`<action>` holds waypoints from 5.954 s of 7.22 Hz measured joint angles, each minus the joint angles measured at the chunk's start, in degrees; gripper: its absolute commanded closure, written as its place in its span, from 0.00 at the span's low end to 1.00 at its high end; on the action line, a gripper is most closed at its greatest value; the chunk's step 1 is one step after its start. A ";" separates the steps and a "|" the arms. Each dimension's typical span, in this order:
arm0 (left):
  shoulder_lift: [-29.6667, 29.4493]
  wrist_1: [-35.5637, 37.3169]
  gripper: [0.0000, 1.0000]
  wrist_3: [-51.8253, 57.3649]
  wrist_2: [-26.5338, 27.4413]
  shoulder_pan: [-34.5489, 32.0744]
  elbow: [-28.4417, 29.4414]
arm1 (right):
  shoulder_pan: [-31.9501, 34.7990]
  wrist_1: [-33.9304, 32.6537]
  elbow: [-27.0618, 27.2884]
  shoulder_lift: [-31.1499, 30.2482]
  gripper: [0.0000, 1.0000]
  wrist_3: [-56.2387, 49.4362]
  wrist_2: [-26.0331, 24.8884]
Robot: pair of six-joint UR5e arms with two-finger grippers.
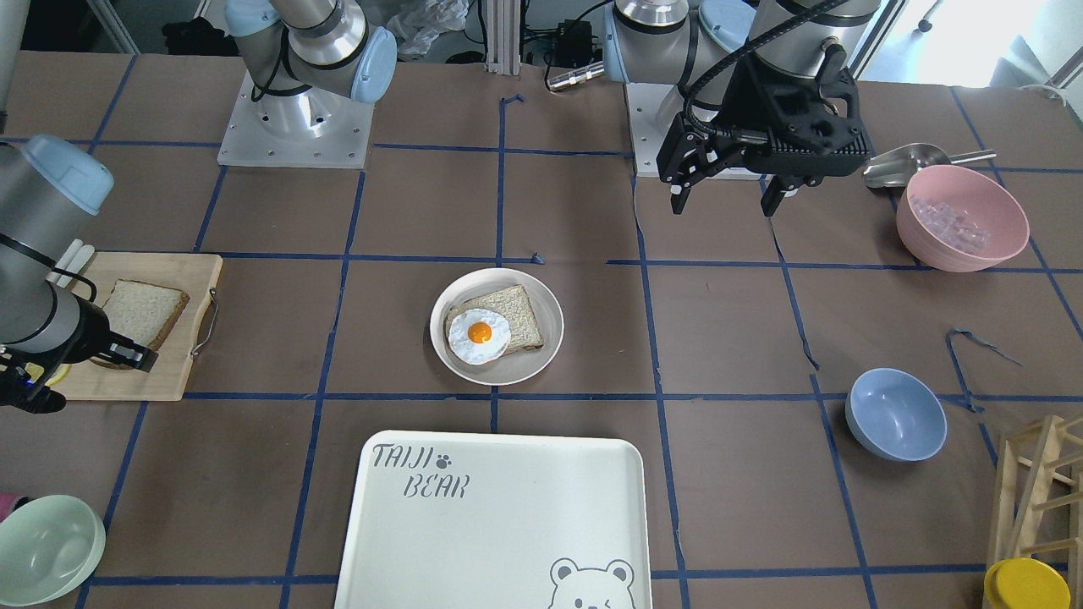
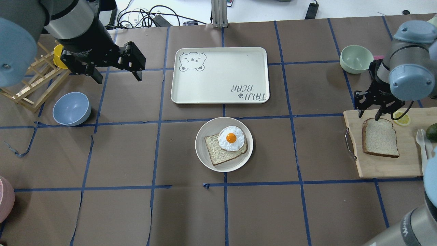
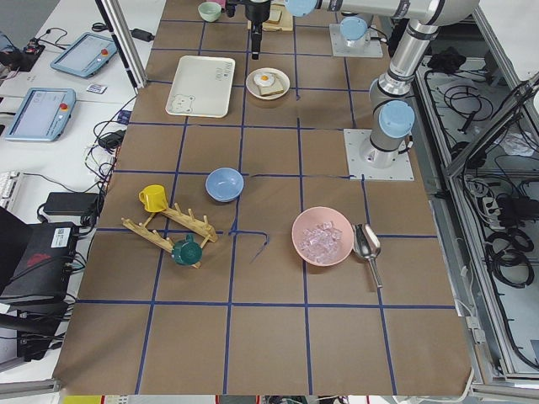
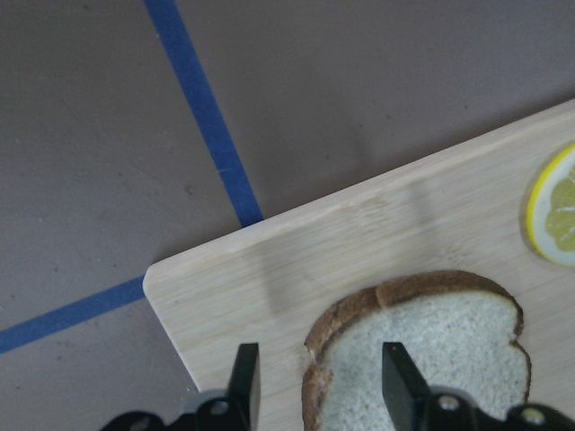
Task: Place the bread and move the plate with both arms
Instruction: 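Lower the right gripper and pinch the bread slice's crust edge, then lift the bread slice and carry it over the white plate, then lower the bread slice onto the fried egg and release it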
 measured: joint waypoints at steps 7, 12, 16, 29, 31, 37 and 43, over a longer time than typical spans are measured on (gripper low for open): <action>0.00 0.00 0.00 0.00 0.00 0.00 0.09 | -0.08 -0.78 0.17 1.24 0.48 0.30 -0.08; 0.00 0.00 0.00 0.00 0.02 0.00 0.03 | -0.11 -0.56 0.17 1.75 0.90 0.15 -0.38; 0.02 0.00 0.00 0.00 0.00 0.00 0.05 | -0.83 0.70 0.08 1.63 1.00 -0.03 -0.63; 0.01 0.00 0.00 0.00 0.00 0.03 0.08 | 14.99 36.69 -21.67 -5.59 1.00 19.55 6.97; 0.02 0.00 0.00 0.00 0.00 0.07 0.06 | 23.05 36.53 -21.83 -5.23 1.00 33.36 13.70; 0.00 0.00 0.00 0.00 -0.02 0.09 0.09 | 36.43 20.52 -18.34 0.40 1.00 65.66 27.67; 0.00 0.00 0.00 0.00 0.00 0.09 0.09 | 36.02 19.90 -15.67 1.79 1.00 69.83 29.14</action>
